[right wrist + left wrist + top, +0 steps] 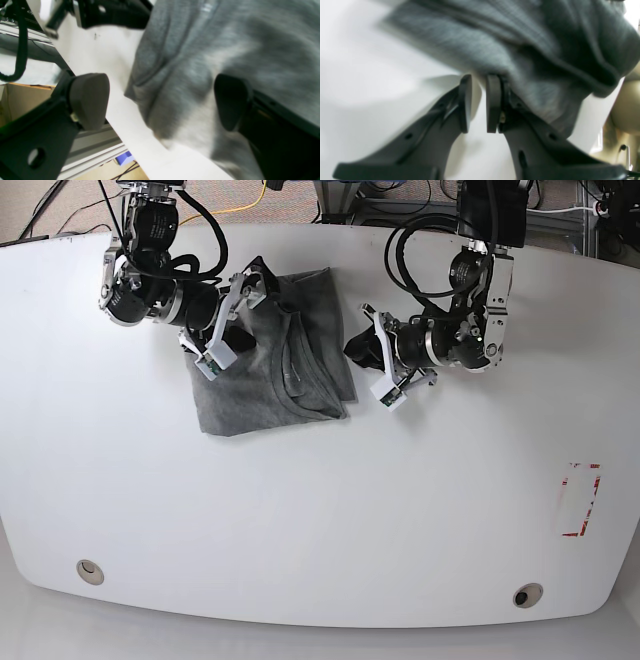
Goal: Layout the t-shirt on the table in an organized manner, then fold the t-shirt properly
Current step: 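Grasp opposite edges of the grey bundle with both grippers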
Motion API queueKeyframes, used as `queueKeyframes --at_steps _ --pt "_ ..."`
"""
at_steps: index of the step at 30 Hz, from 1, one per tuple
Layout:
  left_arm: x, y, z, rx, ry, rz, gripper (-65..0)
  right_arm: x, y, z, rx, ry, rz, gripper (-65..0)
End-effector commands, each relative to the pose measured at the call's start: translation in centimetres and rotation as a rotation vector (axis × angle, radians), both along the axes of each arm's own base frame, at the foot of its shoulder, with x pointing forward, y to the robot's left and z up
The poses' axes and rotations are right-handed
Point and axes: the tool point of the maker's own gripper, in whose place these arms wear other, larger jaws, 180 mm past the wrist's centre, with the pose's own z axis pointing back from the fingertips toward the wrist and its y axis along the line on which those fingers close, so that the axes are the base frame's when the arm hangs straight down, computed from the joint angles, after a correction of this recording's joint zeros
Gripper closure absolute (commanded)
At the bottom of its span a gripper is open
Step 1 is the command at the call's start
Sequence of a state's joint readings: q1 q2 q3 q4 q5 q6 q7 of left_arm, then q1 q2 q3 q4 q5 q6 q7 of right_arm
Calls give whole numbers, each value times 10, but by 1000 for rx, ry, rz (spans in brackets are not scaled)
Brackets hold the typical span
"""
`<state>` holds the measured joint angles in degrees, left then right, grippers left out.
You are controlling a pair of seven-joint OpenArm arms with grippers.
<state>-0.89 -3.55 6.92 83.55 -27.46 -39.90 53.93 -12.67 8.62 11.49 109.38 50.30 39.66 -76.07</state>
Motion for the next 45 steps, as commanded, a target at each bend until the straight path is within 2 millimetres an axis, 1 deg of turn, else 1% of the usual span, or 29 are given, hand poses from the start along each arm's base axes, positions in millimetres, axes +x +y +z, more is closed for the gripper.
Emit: queueKeyframes --at_steps 1,3,8,13,16,18,21,26,28,31,33,36,38,42,45 --pt "12 -3 15 -33 -50 7 -93 -2 13 8 36 -27 40 -650" --pt "12 -2 15 -33 -50 9 -93 -6 15 6 29 -20 67 -650" --pt "13 0 16 -28 -54 11 -93 -15 31 5 41 -8 126 -650" --pt "13 1 15 -27 -54 13 -93 -26 51 4 60 5 202 -650" --pt "14 1 16 -27 -55 13 -93 -36 64 -2 74 35 253 -650" --pt "14 1 16 -27 -55 13 -93 -37 70 -4 78 43 275 -650" --pt "14 1 16 -27 -55 13 -93 -36 74 -1 83 34 294 -650" --pt "16 1 20 -30 -70 11 -93 -31 80 28 124 -54 312 -650" --pt "18 -1 26 -32 -90 7 -93 -27 76 37 128 -87 311 -650" --pt "20 -3 38 -36 -129 -1 -93 -13 62 47 124 -126 271 -650" --pt "23 -5 51 -40 -175 -9 -93 2 44 51 102 -155 215 -650" --pt "23 -7 64 -41 -217 -17 -93 21 20 57 67 -197 147 -650" --pt "18 -8 70 -45 -235 -21 -93 35 3 64 39 -231 104 -650" --pt "12 -11 81 -51 -270 -29 -93 61 -34 67 -26 -264 28 -650" --pt "0 -21 81 -57 -268 -63 -93 79 -58 69 -73 -293 -29 -650"
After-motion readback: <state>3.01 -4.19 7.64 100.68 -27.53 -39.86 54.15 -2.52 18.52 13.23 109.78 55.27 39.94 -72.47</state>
